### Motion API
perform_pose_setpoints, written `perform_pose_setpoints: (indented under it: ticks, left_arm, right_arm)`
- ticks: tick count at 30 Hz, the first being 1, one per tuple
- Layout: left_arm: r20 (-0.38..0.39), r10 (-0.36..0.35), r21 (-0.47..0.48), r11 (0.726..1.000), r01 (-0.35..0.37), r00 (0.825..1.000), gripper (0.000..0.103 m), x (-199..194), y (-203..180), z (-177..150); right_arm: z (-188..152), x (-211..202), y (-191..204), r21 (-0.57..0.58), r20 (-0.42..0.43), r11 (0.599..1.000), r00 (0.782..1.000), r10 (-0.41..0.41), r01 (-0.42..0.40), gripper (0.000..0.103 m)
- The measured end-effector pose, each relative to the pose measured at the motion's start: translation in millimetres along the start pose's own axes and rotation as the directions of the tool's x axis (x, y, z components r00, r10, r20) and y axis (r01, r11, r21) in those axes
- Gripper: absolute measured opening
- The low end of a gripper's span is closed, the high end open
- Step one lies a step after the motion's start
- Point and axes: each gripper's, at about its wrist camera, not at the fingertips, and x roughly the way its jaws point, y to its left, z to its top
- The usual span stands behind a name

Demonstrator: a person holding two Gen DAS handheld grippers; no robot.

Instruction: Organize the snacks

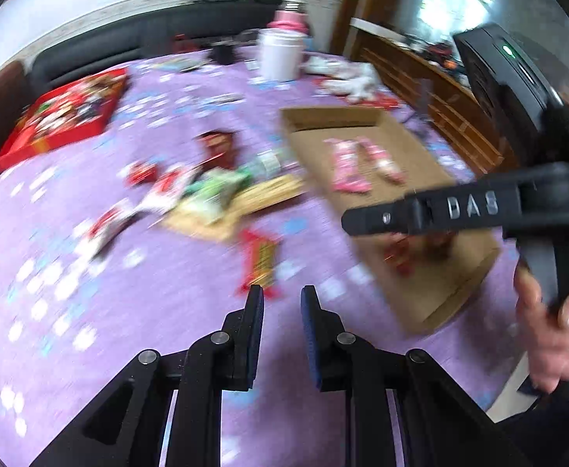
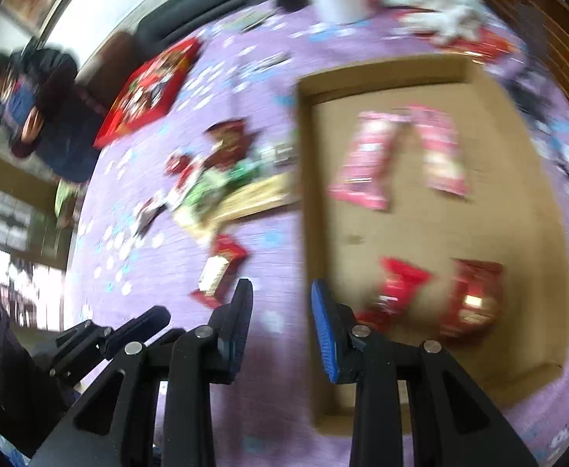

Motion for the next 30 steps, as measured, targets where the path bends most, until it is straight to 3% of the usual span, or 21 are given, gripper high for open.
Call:
perform_pose_setpoints:
  ticks: [7,14,22,30]
  left_arm:
    - [0.062,0.120,-0.159,0.981,-0.109,0.991,0.020,-49,67,-53]
    - [0.067,0.226,-0.309,0.931,-0.195,0.972,0.020,-86,118,-107]
    - [0.049,0.302,-0.417,0.873,-0.255,0.952,0.020,-110,156,-143]
    - [0.042,0.310,-0.445,0.857,-0.260,0.950,0.020,-111,163,-149]
  right_arm:
    - [21,68,109,-0.203,-0.124,0.979,0.992,0.005,-0.030,0.030]
    - [58,120,208,-0.353,-0.100,0.936,0.994,-0.043,0.005,0.030]
    - [74,170,227,-0.388,-0.097,0.918,0.987,-0.128,0.081,0.030]
    - [62,172,230,-0.441,-0.078,0.891,0.985,-0.155,0.105,0.031]
